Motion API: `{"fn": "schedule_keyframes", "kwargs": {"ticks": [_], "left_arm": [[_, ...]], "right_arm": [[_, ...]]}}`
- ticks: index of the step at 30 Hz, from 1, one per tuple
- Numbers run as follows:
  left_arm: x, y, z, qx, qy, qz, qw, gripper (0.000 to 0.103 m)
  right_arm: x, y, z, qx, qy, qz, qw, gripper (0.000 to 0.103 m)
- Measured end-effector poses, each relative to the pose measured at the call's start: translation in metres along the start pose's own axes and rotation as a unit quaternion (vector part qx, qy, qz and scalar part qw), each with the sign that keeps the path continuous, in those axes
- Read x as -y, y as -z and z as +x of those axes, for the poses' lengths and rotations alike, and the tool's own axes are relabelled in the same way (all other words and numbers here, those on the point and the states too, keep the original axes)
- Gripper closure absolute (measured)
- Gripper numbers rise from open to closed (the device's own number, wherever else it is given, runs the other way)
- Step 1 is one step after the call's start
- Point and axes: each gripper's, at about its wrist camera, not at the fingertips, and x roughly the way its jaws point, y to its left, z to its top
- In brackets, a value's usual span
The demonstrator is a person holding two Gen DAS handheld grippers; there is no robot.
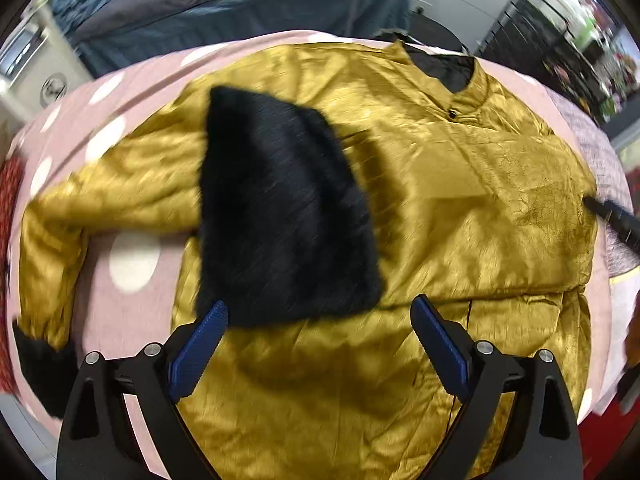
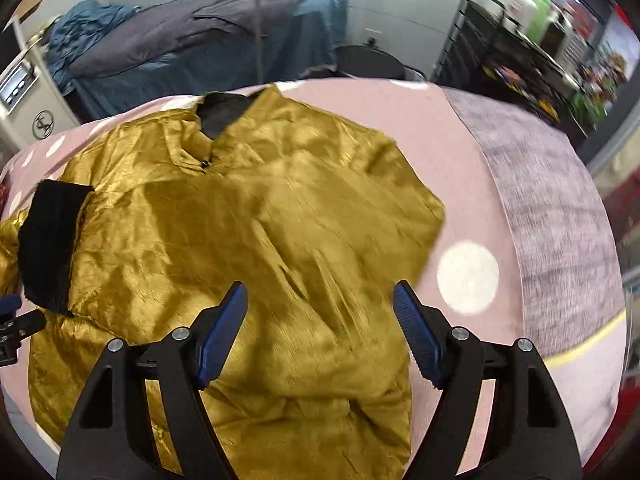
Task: Fold large clothes
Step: 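Grasp the jacket side edge with the right gripper and fold it inward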
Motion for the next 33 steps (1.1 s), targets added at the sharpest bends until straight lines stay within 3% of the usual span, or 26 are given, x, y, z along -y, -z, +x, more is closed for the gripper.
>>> {"fn": "schedule_keyframes", "kwargs": {"ticks": [2,5,7,8,10,12,13,15,18,24,26,27,29,31,33], "left_arm": [[0.007,-0.009,0.005,-0.003,-0.009,0.014,0.9999,0.013],[0.011,-0.019,0.008,-0.002,-0.006,0.017,0.9998,0.013],[0.013,-0.024,0.012,-0.005,-0.004,0.014,0.9999,0.013],[0.014,-0.026,0.014,-0.006,-0.002,0.013,0.9999,0.013],[0.015,-0.029,0.016,-0.007,-0.003,0.013,0.9999,0.013],[0.017,-0.033,0.020,-0.011,-0.006,0.018,0.9998,0.013],[0.017,-0.034,0.023,-0.015,-0.008,0.020,0.9997,0.013],[0.018,-0.035,0.032,-0.027,-0.013,0.025,0.9992,0.013],[0.021,-0.035,0.045,-0.040,-0.013,0.038,0.9984,0.013],[0.028,-0.038,0.058,-0.047,-0.026,0.055,0.9970,0.012],[0.028,-0.040,0.059,-0.044,-0.022,0.050,0.9975,0.009],[0.028,-0.041,0.059,-0.043,-0.019,0.048,0.9977,0.009],[0.028,-0.041,0.060,-0.043,-0.018,0.048,0.9977,0.007],[0.030,-0.043,0.064,-0.044,-0.021,0.055,0.9973,0.007],[0.033,-0.043,0.066,-0.044,-0.024,0.058,0.9971,0.007]], "right_arm": [[0.008,-0.018,0.001,0.008,-0.015,0.019,1.000,0.028],[0.050,-0.048,0.006,0.006,-0.041,0.116,0.992,0.028],[0.088,-0.059,0.016,-0.008,-0.059,0.203,0.977,0.028],[0.110,-0.064,0.028,-0.029,-0.075,0.253,0.964,0.028],[0.136,-0.065,0.057,-0.082,-0.107,0.305,0.943,0.037],[0.145,-0.063,0.078,-0.112,-0.132,0.321,0.931,0.057],[0.145,-0.063,0.084,-0.125,-0.129,0.316,0.932,0.062],[0.141,-0.065,0.095,-0.151,-0.125,0.280,0.940,0.092],[0.155,-0.074,0.092,-0.119,-0.075,0.257,0.956,0.098],[0.183,-0.079,0.091,-0.076,-0.051,0.290,0.953,0.099],[0.186,-0.076,0.082,-0.076,-0.032,0.313,0.946,0.099],[0.182,-0.075,0.072,-0.058,-0.036,0.305,0.950,0.099],[0.158,-0.073,0.052,-0.025,-0.035,0.240,0.970,0.098],[0.123,-0.068,0.043,-0.029,-0.048,0.166,0.984,0.090],[0.078,-0.049,0.037,-0.038,-0.088,0.088,0.992,0.073]]}}
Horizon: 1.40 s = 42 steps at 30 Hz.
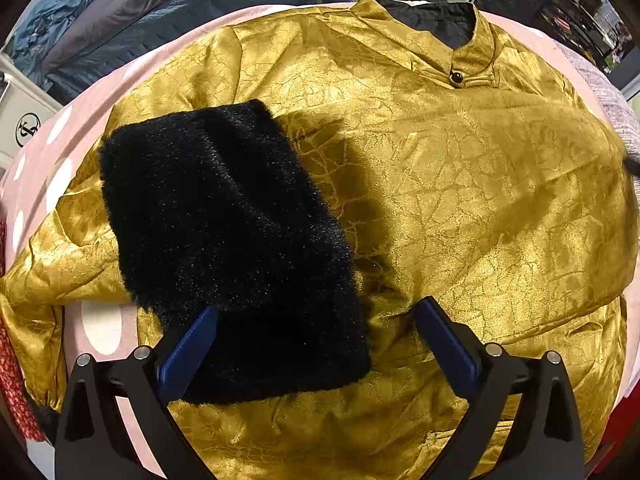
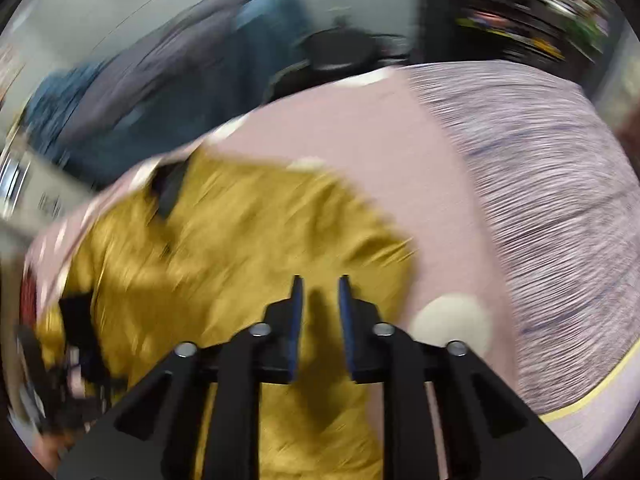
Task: Fold large clothes
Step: 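Grasp the jacket side edge with the right gripper and fold it inward, then grasp the other black fur cuff with the left gripper and lift it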
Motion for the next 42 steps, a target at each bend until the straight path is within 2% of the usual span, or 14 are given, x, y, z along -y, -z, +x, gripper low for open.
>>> {"fn": "schedule_keyframes", "kwargs": {"ticks": [2,5,7,9,12,16,21,26,29,30,32,34,38,42], "left_arm": [[0.002,0.000,0.000,0.000,-0.001,0.000,1.0000,0.007],[0.006,0.002,-0.001,0.001,-0.001,0.004,1.0000,0.007],[0.008,0.007,-0.003,0.003,0.002,0.010,0.9999,0.007],[0.008,0.007,-0.004,0.005,0.002,0.017,0.9998,0.007],[0.009,0.007,-0.001,0.002,-0.002,0.022,0.9997,0.007],[0.010,0.009,0.005,0.000,-0.003,0.018,0.9998,0.006],[0.014,0.010,0.021,0.001,-0.023,0.032,0.9992,0.005],[0.015,0.014,0.025,-0.009,-0.026,0.029,0.9992,0.005],[0.010,0.015,0.015,-0.005,-0.027,0.013,0.9996,0.006],[0.008,0.017,0.008,0.005,-0.025,0.003,0.9997,0.006],[0.002,0.025,-0.004,0.021,-0.022,-0.009,0.9995,0.006],[-0.004,0.037,-0.017,0.040,-0.013,-0.020,0.9989,0.006],[-0.021,0.062,-0.036,0.061,0.003,-0.049,0.9969,0.007],[-0.038,0.092,-0.046,0.064,0.013,-0.085,0.9942,0.007]], "right_arm": [[-0.036,0.028,0.005,-0.013,-0.007,-0.067,0.998,0.064],[-0.084,0.069,0.020,-0.028,0.006,-0.169,0.985,0.063],[-0.096,0.084,0.033,-0.044,0.009,-0.197,0.979,0.063],[-0.099,0.089,0.046,-0.049,0.037,-0.213,0.975,0.063],[-0.085,0.083,0.056,-0.046,0.080,-0.184,0.979,0.063],[-0.057,0.074,0.054,-0.061,0.077,-0.113,0.989,0.063],[-0.065,0.086,0.066,-0.061,0.109,-0.168,0.978,0.060],[-0.084,0.092,0.074,-0.059,0.150,-0.169,0.972,0.057],[-0.090,0.095,0.075,-0.050,0.209,-0.190,0.958,0.021],[-0.088,0.095,0.076,-0.051,0.219,-0.189,0.956,0.017],[-0.079,0.091,0.074,-0.063,0.199,-0.159,0.965,0.017],[-0.077,0.087,0.066,-0.067,0.192,-0.148,0.968,0.017],[-0.093,0.095,0.038,-0.022,0.203,-0.183,0.962,0.017],[-0.118,0.115,0.009,0.005,0.151,-0.168,0.974,0.017]]}}
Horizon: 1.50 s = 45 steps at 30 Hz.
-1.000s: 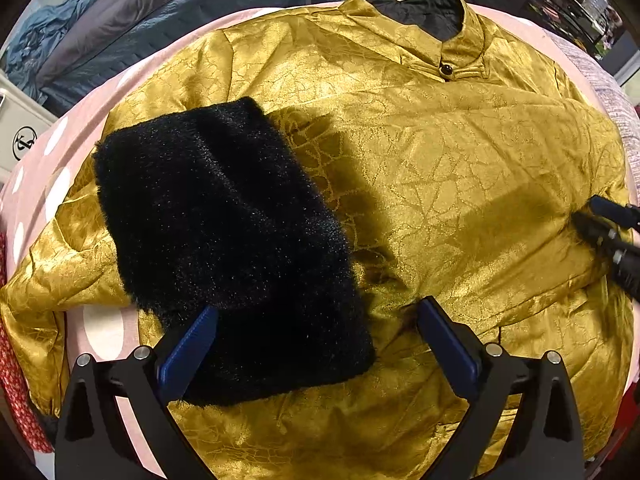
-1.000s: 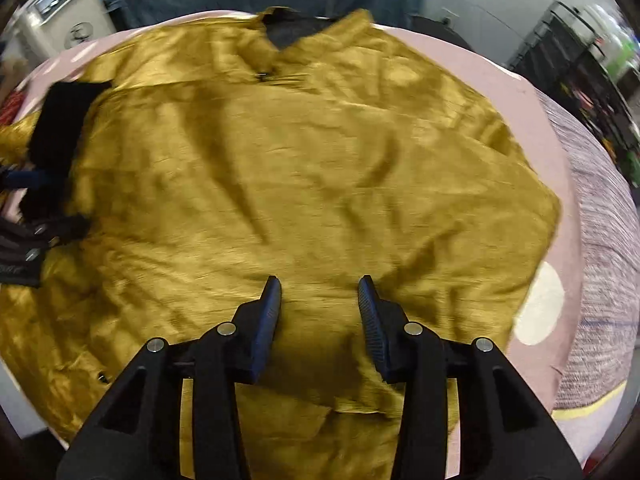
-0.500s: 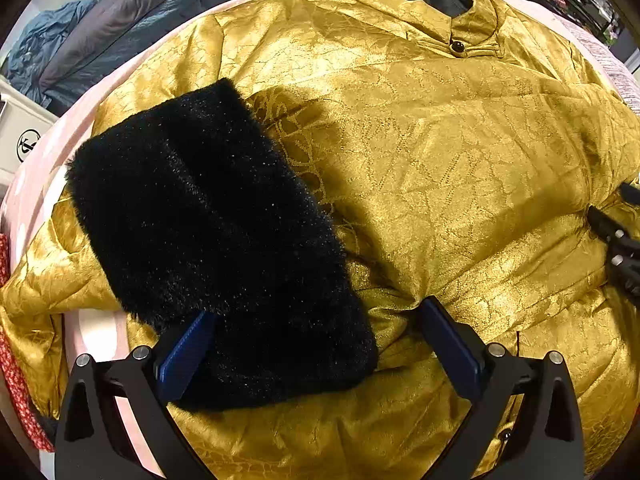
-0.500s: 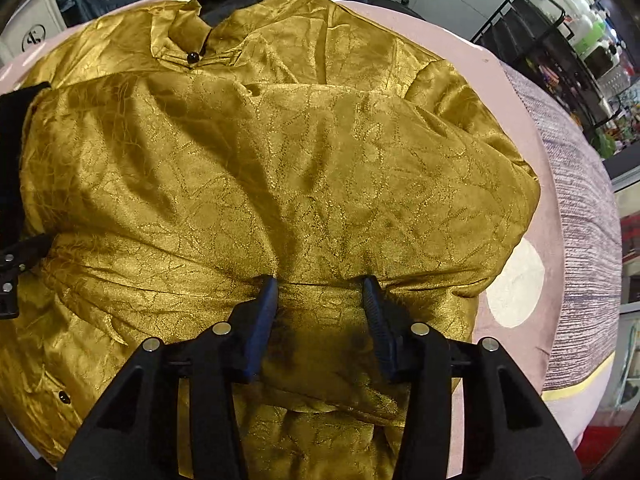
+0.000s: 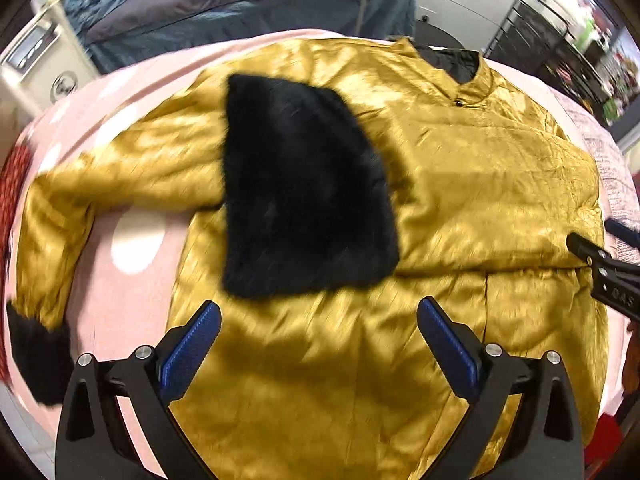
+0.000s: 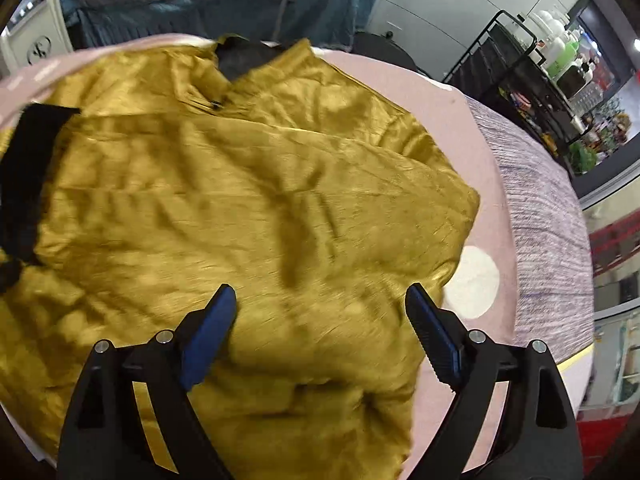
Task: Fold large clothes
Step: 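Grasp the other black fur cuff with the left gripper and lift it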
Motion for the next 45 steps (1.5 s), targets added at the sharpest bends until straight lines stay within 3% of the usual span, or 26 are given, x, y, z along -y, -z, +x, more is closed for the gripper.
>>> {"fn": "schedule_keyframes", "kwargs": {"ticks": [7,13,16,21,27,30,34,36,38,41,43,45], "left_arm": [[-0.051,0.042,-0.013,-0.012,-0.016,-0.045,0.9988,0.008],[-0.094,0.062,-0.026,-0.002,-0.020,-0.116,0.9930,0.009],[-0.125,0.076,-0.031,0.002,-0.016,-0.174,0.9846,0.011],[-0.181,0.100,-0.040,0.016,-0.001,-0.273,0.9619,0.016],[-0.245,0.122,-0.051,0.045,-0.039,-0.351,0.9344,0.018],[-0.272,0.123,-0.047,0.039,-0.055,-0.359,0.9308,0.022],[-0.289,0.114,-0.031,0.023,-0.066,-0.339,0.9384,0.029],[-0.296,0.109,-0.019,0.003,-0.084,-0.328,0.9409,0.039],[-0.308,0.111,-0.020,-0.005,-0.105,-0.315,0.9432,0.062],[-0.332,0.106,-0.031,0.008,-0.119,-0.306,0.9447,0.070],[-0.354,0.102,-0.045,0.022,-0.149,-0.302,0.9413,0.073],[-0.388,0.099,-0.065,0.043,-0.182,-0.321,0.9286,0.075]], "right_arm": [[-0.037,0.030,-0.033,-0.048,-0.107,0.041,0.992,0.017],[-0.071,0.055,-0.034,-0.068,-0.128,0.007,0.989,0.017],[-0.079,0.059,-0.037,-0.065,-0.126,-0.015,0.990,0.017],[-0.088,0.070,-0.041,-0.068,-0.122,-0.017,0.990,0.017],[-0.090,0.073,-0.047,-0.074,-0.122,-0.033,0.989,0.017],[-0.091,0.075,-0.049,-0.075,-0.119,-0.033,0.989,0.017],[-0.092,0.078,-0.052,-0.077,-0.114,-0.036,0.990,0.017],[-0.094,0.080,-0.053,-0.078,-0.109,-0.039,0.990,0.017],[-0.095,0.081,-0.055,-0.081,-0.108,-0.043,0.990,0.017],[-0.097,0.082,-0.057,-0.081,-0.100,-0.042,0.991,0.017],[-0.096,0.083,-0.058,-0.079,-0.099,-0.039,0.991,0.017],[-0.095,0.084,-0.058,-0.081,-0.098,-0.035,0.991,0.017]]}}
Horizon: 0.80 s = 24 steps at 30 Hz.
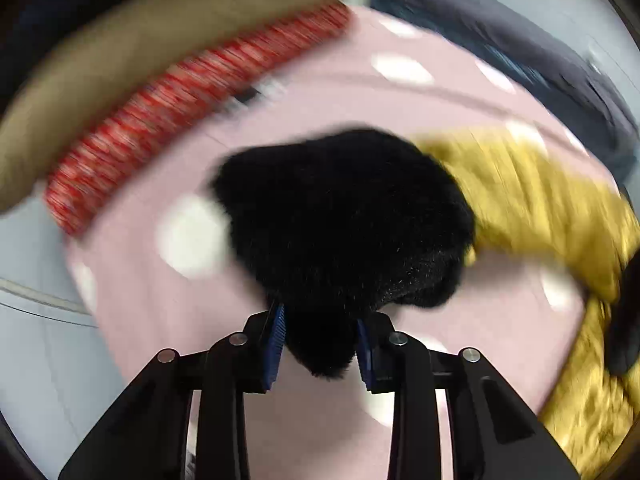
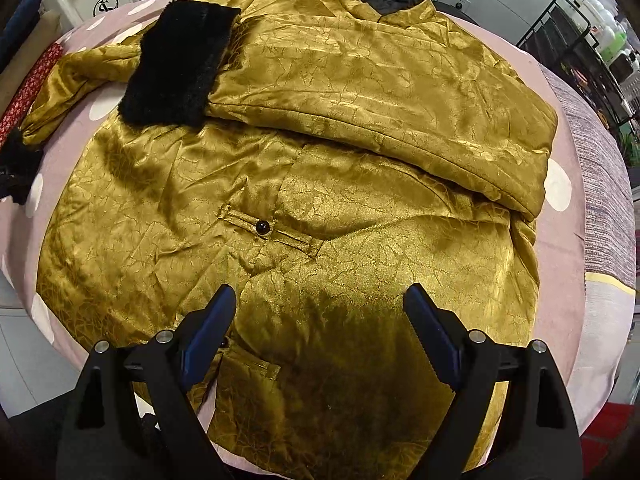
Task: Fold large clothes
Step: 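Grasp the other black fur cuff with the left gripper and lift it, then carry the fur cuff sleeve across the jacket body with the left gripper and release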
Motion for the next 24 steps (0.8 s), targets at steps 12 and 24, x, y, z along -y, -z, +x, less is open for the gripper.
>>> {"fn": "schedule_keyframes", "kwargs": {"ticks": [12,24], "left_arm": [[-0.078,-0.013,-0.013,0.006,0.110,-0.188,0.9759,0.032],[-0.043,0.026,0.041,-0.064,0.212,-0.324,0.9198,0.029]], "right_arm": [[-0.007,-0.002,0.006,-0.012,-0.002,0.002,1.000,0.017],[-0.025,-0.010,0.011,-0.022,-0.003,-0.016,1.000,0.017]]}}
